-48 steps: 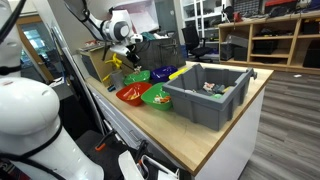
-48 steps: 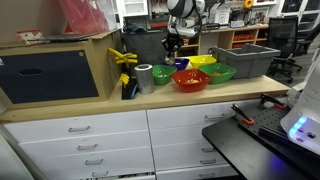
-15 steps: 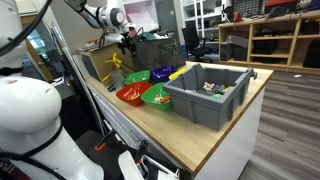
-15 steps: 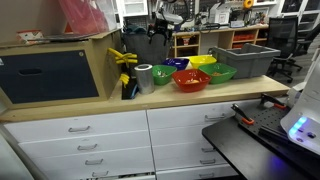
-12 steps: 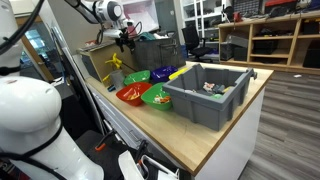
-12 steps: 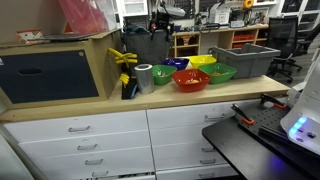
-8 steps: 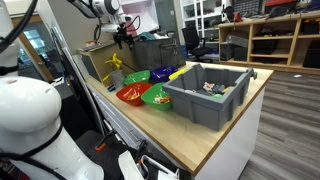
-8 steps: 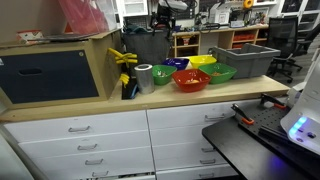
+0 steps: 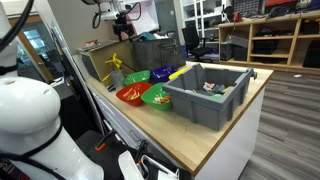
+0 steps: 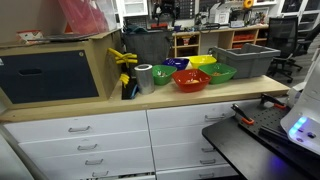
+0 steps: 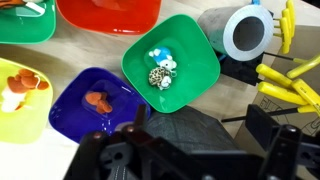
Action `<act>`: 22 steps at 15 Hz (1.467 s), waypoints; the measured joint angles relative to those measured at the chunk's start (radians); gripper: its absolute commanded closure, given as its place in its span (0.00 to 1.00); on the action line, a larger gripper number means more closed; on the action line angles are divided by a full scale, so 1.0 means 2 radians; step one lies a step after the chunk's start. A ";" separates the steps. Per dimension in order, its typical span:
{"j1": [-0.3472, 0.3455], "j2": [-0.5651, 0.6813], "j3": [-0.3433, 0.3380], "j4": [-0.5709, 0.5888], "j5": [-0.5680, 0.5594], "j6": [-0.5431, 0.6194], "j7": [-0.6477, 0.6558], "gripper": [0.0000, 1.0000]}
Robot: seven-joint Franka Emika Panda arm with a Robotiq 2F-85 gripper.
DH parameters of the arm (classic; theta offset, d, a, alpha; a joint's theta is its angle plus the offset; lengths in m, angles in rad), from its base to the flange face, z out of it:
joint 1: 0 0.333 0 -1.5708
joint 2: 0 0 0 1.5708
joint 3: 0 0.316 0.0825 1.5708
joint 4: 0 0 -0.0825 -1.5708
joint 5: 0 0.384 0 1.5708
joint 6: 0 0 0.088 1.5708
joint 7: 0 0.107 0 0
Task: Put the clear plastic in the green bowl to the left
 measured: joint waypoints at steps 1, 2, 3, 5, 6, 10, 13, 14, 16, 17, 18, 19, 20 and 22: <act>-0.001 -0.001 -0.001 0.009 0.000 -0.018 -0.005 0.00; -0.002 -0.003 -0.001 0.018 0.000 -0.035 -0.009 0.00; -0.002 -0.004 -0.001 0.026 0.000 -0.051 -0.015 0.00; -0.002 -0.012 -0.001 0.036 0.000 -0.074 -0.028 0.00; -0.002 -0.017 -0.001 0.038 0.000 -0.080 -0.034 0.00; -0.005 -0.040 -0.001 0.034 -0.002 -0.082 -0.049 0.00; -0.007 -0.061 -0.001 0.013 -0.012 -0.072 -0.055 0.00; -0.007 -0.069 -0.001 0.004 -0.014 -0.071 -0.056 0.00; -0.009 -0.088 -0.001 -0.019 -0.017 -0.071 -0.056 0.00; -0.010 -0.098 -0.001 -0.032 -0.017 -0.071 -0.056 0.00; -0.011 -0.109 -0.001 -0.046 -0.017 -0.071 -0.056 0.00; -0.013 -0.120 -0.001 -0.060 -0.017 -0.071 -0.056 0.00; -0.014 -0.131 -0.001 -0.074 -0.017 -0.069 -0.056 0.00; -0.018 -0.154 -0.001 -0.100 -0.017 -0.068 -0.056 0.00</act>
